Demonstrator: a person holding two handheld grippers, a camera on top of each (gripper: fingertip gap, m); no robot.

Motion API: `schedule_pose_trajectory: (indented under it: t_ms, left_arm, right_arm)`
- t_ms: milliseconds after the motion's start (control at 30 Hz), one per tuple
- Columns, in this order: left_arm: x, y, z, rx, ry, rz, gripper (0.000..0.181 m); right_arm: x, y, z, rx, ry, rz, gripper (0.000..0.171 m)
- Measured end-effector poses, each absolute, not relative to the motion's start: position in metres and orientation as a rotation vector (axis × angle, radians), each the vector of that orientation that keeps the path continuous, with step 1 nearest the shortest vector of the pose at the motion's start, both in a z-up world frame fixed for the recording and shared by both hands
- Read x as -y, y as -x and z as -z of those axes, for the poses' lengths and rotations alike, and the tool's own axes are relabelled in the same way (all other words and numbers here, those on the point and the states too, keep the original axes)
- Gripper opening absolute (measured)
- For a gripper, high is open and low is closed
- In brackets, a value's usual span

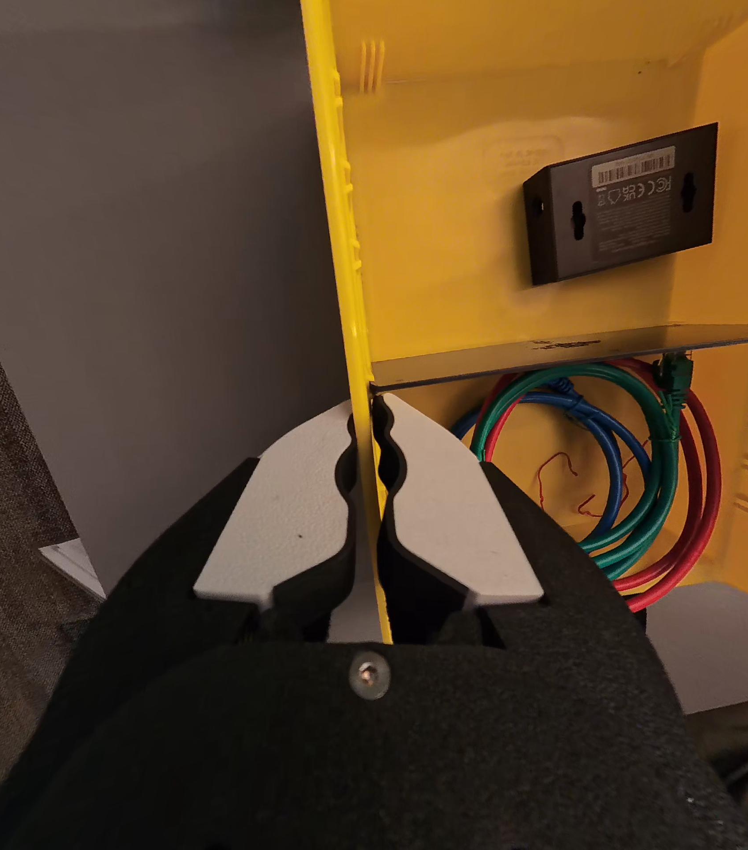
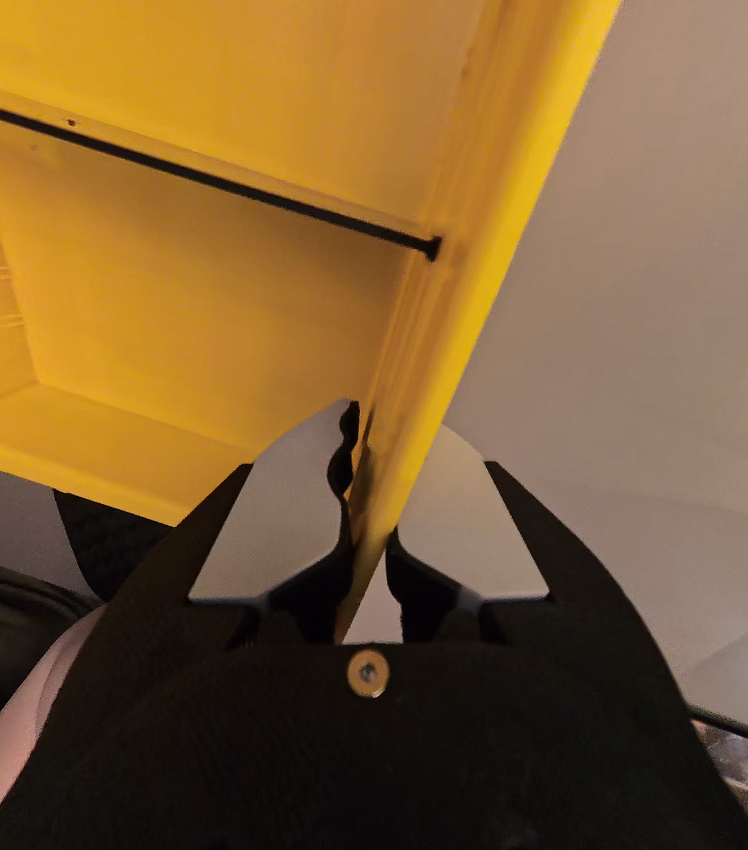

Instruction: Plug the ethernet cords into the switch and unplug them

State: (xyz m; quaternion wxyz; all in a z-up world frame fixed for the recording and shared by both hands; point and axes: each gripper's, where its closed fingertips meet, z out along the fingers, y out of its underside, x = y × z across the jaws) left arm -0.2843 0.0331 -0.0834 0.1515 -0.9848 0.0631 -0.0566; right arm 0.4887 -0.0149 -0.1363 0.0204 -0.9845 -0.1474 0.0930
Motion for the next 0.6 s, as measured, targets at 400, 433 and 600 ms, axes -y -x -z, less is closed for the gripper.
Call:
schedule_pose_trajectory:
  t_ms: [400,433,600]
  left_arm:
    - [-0.040,0.291,0.081,-0.126,2.735,0.213,0.019]
    - [-0.041,0.290,0.081,-0.129,2.715,0.229,0.019]
    - [-0.045,0.293,0.069,-0.063,2.560,0.362,0.030]
  right_arm:
    - [0.019,-0.483,0.136,0.295,3.066,-0.449,0.020]
    - [0.018,-0.482,0.136,0.276,3.053,-0.483,0.022]
    - [0.016,-0.479,0.129,0.210,2.950,-0.621,0.029]
